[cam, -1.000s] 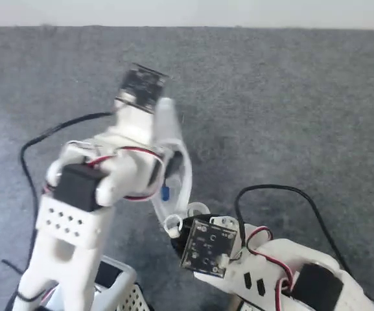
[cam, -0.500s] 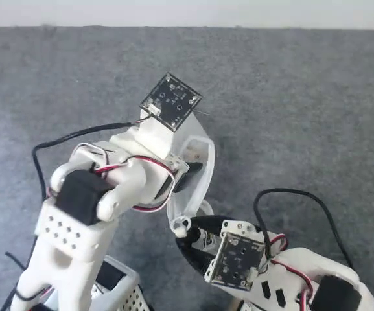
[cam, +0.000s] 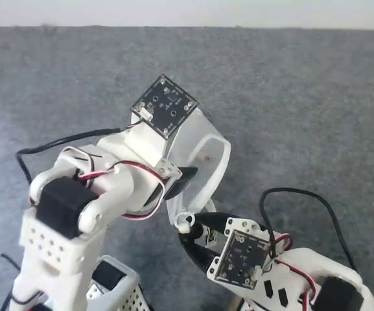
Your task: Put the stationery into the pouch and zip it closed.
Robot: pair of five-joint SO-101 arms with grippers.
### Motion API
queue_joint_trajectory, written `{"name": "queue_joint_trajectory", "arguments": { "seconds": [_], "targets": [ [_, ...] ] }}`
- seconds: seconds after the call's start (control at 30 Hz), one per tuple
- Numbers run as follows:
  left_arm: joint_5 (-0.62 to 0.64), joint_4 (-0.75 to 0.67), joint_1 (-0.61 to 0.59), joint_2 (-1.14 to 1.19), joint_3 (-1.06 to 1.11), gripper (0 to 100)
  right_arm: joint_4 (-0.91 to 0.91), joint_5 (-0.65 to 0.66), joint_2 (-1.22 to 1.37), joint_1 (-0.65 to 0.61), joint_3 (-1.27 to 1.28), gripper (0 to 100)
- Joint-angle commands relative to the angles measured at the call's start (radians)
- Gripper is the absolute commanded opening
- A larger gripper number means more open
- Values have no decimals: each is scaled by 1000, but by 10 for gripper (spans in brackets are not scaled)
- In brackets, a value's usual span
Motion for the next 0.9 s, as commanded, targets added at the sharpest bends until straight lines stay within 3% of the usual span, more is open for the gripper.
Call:
{"name": "queue_joint_trajectory", "arguments": {
  "seconds": [0.0,0.13,0.53,0.87],
  "targets": [
    [-14,43,-5,6,-62,233,-4,-12,-2,27,-11,6],
    [-11,43,-2,5,-88,233,-7,-14,-2,96,-15,6],
    [-8,44,-2,5,-188,233,-21,-34,-2,111,-15,6],
    [-15,46,-9,-109,-156,233,-41,-40,-4,240,-31,6]
  ]
}}
